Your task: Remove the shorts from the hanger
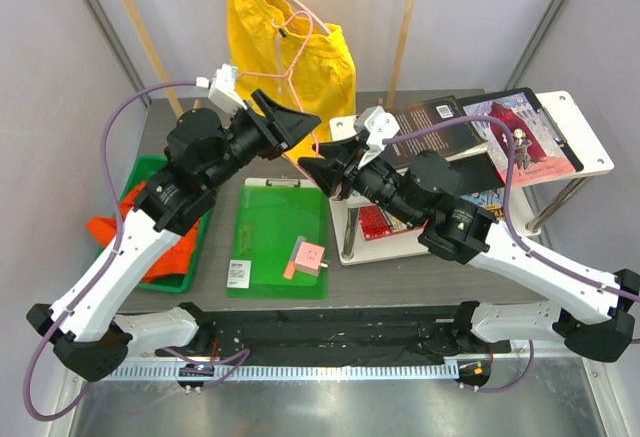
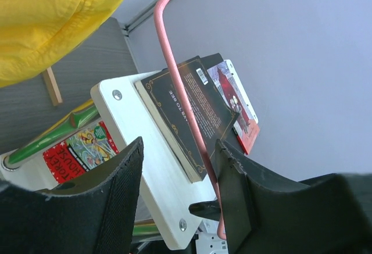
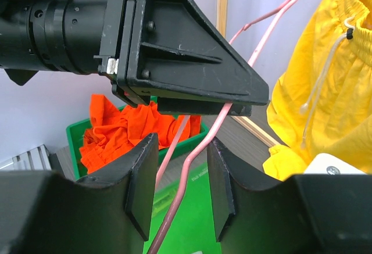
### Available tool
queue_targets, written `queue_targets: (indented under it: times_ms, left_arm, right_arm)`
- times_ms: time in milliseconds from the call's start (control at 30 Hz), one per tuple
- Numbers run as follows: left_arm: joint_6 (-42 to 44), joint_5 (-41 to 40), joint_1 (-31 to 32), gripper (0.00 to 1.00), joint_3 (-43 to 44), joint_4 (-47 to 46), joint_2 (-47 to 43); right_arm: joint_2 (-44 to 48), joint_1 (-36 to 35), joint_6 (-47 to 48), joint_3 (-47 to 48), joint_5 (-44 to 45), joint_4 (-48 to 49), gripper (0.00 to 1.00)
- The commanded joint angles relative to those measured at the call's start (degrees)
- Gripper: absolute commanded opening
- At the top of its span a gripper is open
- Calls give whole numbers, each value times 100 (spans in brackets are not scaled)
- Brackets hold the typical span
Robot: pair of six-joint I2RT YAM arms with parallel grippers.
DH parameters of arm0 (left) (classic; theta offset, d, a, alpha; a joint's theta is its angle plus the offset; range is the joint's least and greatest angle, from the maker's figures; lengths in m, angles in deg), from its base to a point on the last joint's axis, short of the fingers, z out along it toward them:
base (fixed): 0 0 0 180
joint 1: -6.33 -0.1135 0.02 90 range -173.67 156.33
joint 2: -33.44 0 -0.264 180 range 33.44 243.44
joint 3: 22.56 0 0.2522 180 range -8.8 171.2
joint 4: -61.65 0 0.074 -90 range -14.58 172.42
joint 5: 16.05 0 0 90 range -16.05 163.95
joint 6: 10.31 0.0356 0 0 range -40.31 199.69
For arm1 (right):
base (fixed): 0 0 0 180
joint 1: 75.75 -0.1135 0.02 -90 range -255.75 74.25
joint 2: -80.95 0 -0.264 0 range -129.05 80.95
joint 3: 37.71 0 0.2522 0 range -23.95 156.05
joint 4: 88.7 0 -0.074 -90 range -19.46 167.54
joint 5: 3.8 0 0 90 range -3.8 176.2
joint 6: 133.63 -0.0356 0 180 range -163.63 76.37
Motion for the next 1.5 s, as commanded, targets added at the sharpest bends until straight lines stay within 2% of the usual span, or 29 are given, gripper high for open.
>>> queue_targets:
  times_ms: [0, 367, 433, 500, 533, 633, 667, 700, 733, 767, 833, 900, 1067, 1200, 1333, 1467]
  left_arm:
    - [157, -376, 162, 51, 240, -86, 49]
    - [-37, -499, 408, 34, 267, -104, 269]
    - [-2, -525, 426, 11, 284, -113, 286]
    - [25, -683, 426, 0, 258, -69, 251]
    - [60, -727, 426, 0, 266, -51, 251]
    - [314, -964, 382, 0, 599, 334, 339]
    - [367, -1069, 338, 0, 722, 684, 443]
    - [342, -1018, 251, 0, 898, 791, 479]
    - [324, -956, 15, 0, 943, 853, 506]
    - [306, -904, -92, 0, 969, 993, 541]
    - [385, -1104, -224, 0, 1162, 1248, 594]
    - [551, -1254, -417, 0, 1277, 1442, 708]
    - [499, -640, -1251, 0, 1391, 1302, 989]
    - [614, -70, -1674, 0, 1707, 1258, 1462]
    - [1104, -7, -1876, 0, 2348, 1442, 2008]
    - [1615, -103, -1991, 0, 3383, 1847, 2562]
  right_arm:
    - [226, -26, -1, -88, 15, 477, 1]
    - [226, -26, 17, -167, 104, 504, 1]
    - [217, -35, 25, -141, 147, 460, 1]
    - [208, -27, -9, -115, 209, 373, 1]
    - [200, -26, -44, -62, 287, 311, 2]
    - [94, -35, -211, 157, 744, -110, 31]
    - [94, -27, -255, 210, 1059, -268, 46]
    - [112, -26, -299, 245, 1227, -487, 55]
    - [155, -18, -387, 281, 1377, -568, 68]
    - [330, -35, -414, 281, 1648, -664, 72]
    - [533, -35, -501, 185, 1843, -692, 89]
    - [867, -26, -519, 141, 1905, -753, 94]
    - [1350, -26, -520, 211, 2151, -1104, 94]
    - [1710, -26, -440, 263, 2230, -1298, 94]
    - [1878, -26, -335, 298, 2327, -1438, 93]
    - [1975, -26, -291, 360, 2362, -1562, 93]
